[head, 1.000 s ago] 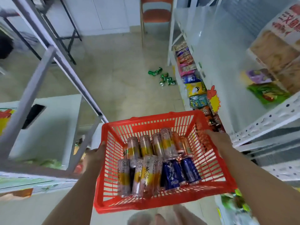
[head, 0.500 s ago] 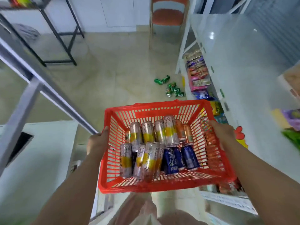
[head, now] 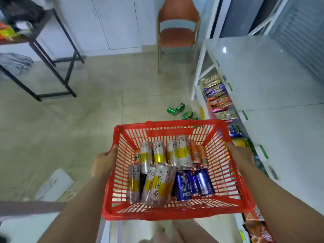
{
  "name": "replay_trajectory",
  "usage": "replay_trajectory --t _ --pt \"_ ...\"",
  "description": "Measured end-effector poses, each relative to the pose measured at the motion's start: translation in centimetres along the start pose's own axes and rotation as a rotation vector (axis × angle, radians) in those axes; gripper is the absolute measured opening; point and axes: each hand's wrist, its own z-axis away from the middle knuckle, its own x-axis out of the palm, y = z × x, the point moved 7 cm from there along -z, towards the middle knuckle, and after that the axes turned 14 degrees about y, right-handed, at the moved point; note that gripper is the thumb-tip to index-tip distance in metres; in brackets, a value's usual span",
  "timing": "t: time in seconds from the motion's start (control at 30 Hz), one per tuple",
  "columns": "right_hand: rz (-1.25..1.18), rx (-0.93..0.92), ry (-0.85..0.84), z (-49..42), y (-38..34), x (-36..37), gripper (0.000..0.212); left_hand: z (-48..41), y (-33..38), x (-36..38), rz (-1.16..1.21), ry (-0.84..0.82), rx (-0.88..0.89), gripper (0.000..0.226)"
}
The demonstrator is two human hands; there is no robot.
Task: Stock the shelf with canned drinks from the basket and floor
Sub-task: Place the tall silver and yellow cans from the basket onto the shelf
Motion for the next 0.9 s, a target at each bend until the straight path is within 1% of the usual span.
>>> replay_trajectory --t 0.07,0.17,0.23,0.3,0.43,0.53,0.67,0.73,0.8,0.9 --pt "0.007 -0.028 -0.011 -1.6 -2.7 2.2 0.044 -2.2 1.4 1.4 -0.008 -0.015 -0.026 0.058" --pt "0.002 -0.013 -0.026 -4.1 -6.4 5.4 0.038 -5.7 3.8 3.0 0.010 -0.026 -0.060 0.060" --pt "-0.003 0.004 -0.067 -5.8 -9.0 7.8 0.037 -8.3 5.1 3.8 0.022 -0.023 -0.092 0.061" --pt "0.032 -0.030 -0.110 -7.4 -12.4 10.1 0.037 -10.7 6.4 4.7 0.041 -0.026 -0.116 0.060" --pt "0.051 -0.094 -0.105 -10.1 -18.4 14.2 0.036 -15.5 8.8 5.9 0.078 -0.030 -0.162 0.060" --pt "0.097 -0.089 -0.120 -11.5 -21.7 17.3 0.042 -20.0 11.4 6.8 0.084 -0.038 -0.168 0.060" --pt "0.104 -0.054 -0.064 -13.3 -25.8 21.4 0.044 -26.9 15.8 8.2 0.051 -0.077 -0.148 0.057" --pt "0.066 -0.017 -0.025 -14.0 -27.5 23.6 0.040 -30.8 18.0 8.8 0.044 -0.091 -0.137 0.056" --pt "0.017 0.032 0.003 -14.4 -29.1 25.6 0.033 -34.3 20.7 9.3 0.013 -0.108 -0.090 0.055" --pt "-0.035 0.078 0.050 -15.0 -31.2 28.3 0.031 -39.5 25.2 10.2 -0.040 -0.118 0.005 0.057"
